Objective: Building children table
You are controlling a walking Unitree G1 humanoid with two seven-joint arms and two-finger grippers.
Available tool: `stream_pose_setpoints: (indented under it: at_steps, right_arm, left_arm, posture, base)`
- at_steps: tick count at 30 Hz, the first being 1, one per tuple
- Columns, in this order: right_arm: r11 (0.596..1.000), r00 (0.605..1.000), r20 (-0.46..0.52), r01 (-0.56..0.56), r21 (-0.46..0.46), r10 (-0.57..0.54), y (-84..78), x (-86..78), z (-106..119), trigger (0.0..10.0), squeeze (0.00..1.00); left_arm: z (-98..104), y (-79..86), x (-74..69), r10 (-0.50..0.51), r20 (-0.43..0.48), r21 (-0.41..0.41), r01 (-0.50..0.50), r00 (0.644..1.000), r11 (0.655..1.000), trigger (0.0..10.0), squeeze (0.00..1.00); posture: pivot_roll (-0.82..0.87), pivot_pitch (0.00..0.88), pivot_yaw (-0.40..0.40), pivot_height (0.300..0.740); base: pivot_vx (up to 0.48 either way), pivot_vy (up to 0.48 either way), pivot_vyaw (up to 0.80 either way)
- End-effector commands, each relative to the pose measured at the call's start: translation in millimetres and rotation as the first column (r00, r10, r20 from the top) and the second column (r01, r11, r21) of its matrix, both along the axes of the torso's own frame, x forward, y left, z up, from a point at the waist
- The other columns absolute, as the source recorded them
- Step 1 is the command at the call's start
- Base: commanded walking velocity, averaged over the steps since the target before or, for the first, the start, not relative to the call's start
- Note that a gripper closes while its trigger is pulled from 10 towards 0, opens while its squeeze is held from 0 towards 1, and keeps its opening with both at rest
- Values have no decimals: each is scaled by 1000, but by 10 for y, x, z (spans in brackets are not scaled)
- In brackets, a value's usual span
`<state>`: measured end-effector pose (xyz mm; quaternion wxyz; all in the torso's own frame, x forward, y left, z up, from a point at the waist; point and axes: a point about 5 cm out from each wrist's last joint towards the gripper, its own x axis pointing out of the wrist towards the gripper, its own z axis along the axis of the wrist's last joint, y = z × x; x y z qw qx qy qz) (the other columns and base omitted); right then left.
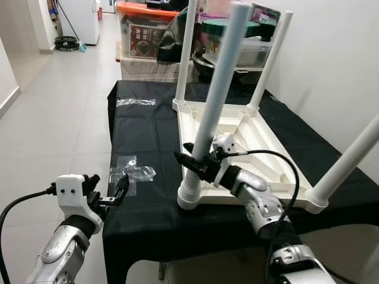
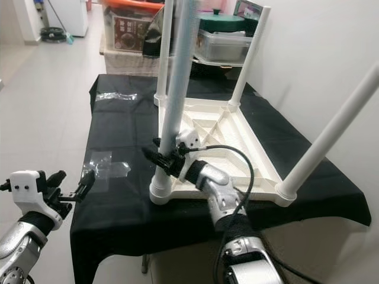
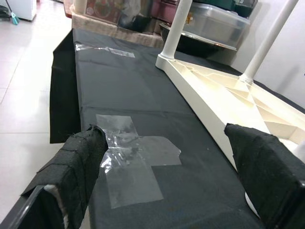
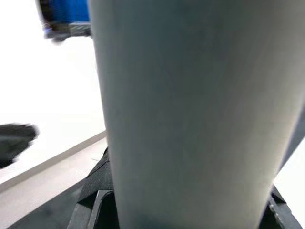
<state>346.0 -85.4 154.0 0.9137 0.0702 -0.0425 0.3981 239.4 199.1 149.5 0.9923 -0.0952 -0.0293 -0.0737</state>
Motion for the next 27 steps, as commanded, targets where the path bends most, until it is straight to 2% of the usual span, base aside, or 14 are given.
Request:
stream_pose_setpoints:
  at_steps: [1,5,6,7,10,14,15,16,17,18,20,21,22,27]
  right_arm:
    - [986,978,-123,167,-5,-166,-67,-44,-261,10000,0]
    - [976,968,-132,216,-7,-215,-85,-48,-269,10000,0]
    - [961,952,-126,272,-59,-277,-99,-68,-287,10000,0]
    - [961,952,-126,272,-59,-277,-99,-68,-287,10000,0]
    - [893,901,-162,350,-283,-404,-121,-80,-447,10000,0]
    - [876,885,-179,361,-319,-430,-136,-70,-485,10000,0]
    - [800,793,-217,475,-366,-570,-270,9,-539,10000,0]
    - [800,793,-217,475,-366,-570,-270,9,-539,10000,0]
    - [742,727,-218,551,-381,-651,-351,33,-540,10000,0]
    - [742,727,-218,551,-381,-651,-351,33,-540,10000,0]
    - [651,631,-202,645,-400,-749,-448,29,-535,10000,0]
    - [651,631,-202,645,-400,-749,-448,29,-535,10000,0]
    - [597,564,-211,697,-397,-798,-502,-10,-544,10000,0]
    - [564,525,-212,728,-390,-824,-537,-40,-536,10000,0]
  left_arm:
    - [-12,16,-4,6,-5,-3,-6,1000,1000,10000,0]
    - [-13,23,-2,8,-5,-1,-8,1000,1000,10000,0]
    - [-10,35,4,11,-4,1,-11,1000,1000,10000,0]
    - [-10,35,4,11,-4,1,-11,1000,1000,10000,0]
    - [-10,47,33,8,-2,8,-8,1000,1000,10000,0]
    - [-9,45,39,8,-1,8,-8,1000,1000,10000,0]
    - [1,44,49,15,6,6,-15,1000,1000,10000,0]
    - [1,44,49,15,6,6,-15,1000,1000,10000,0]
    - [0,53,39,22,7,5,-22,1000,1000,10000,0]
    - [0,53,39,22,7,5,-22,1000,1000,10000,0]
    - [-8,73,20,34,6,6,-34,999,999,10000,0]
    - [-8,73,20,34,6,6,-34,999,999,10000,0]
    - [-10,84,13,38,5,6,-38,999,999,10000,0]
    - [-10,91,15,40,4,7,-40,999,999,10000,0]
  posture:
    - [131,0,-122,740]
    - [130,0,-120,740]
    - [121,0,-110,740]
    - [121,0,-110,740]
    - [114,0,-110,740]
    - [114,0,-110,740]
    - [124,0,-122,740]
    - [124,0,-122,740]
    - [125,0,-122,740]
    - [125,0,-122,740]
    - [127,0,-124,740]
    - [127,0,-124,740]
    - [126,0,-124,740]
    - [124,0,-121,740]
  base:
    - [0,0,0]
    - [0,0,0]
    - [0,0,0]
    - [0,0,0]
    - [0,0,0]
    - [0,0,0]
    - [0,0,0]
    - [0,0,0]
    - [0,0,0]
    - [0,0,0]
    - [0,0,0]
    - [0,0,0]
    - [0,0,0]
    - [0,0,0]
